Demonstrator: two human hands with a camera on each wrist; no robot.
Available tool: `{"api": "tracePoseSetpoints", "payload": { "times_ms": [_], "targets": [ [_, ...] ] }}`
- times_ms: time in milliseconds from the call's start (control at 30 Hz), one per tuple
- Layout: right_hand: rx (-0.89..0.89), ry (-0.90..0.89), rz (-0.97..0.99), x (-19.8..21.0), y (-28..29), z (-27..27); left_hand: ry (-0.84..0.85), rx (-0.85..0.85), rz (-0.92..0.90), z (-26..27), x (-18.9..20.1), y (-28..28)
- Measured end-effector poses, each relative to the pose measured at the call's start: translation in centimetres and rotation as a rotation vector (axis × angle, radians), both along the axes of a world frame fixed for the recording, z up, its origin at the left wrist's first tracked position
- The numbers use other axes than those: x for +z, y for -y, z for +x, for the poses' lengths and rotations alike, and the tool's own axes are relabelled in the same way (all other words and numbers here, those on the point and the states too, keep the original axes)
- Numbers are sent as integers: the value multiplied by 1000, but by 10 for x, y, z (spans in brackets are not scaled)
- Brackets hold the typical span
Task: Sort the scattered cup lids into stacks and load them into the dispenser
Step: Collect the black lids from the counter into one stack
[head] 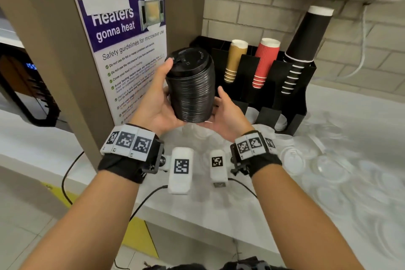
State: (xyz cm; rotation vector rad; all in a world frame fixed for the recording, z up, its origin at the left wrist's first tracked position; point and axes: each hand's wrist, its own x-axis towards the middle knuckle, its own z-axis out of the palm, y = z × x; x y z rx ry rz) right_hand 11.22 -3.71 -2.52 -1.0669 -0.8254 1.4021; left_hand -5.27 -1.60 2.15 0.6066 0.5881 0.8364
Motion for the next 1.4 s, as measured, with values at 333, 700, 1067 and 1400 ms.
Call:
{"api": "tracePoseSetpoints", "payload": {
  "times_ms": [333, 700, 1067, 1400],
  "targets": [
    [1, -172, 64, -39, 36, -5, -930, 433, 714, 5, -25, 12],
    [157, -103, -89, -89, 32, -53, -1509, -36, 1115, -9, -5, 26],
    [192, 888, -34, -94, 24, -65, -1598, -89, 931, -16, -12, 23],
    [378, 989, -239, -73, 21, -48, -1606, -154, 976, -21, -6, 22]
  ]
}}
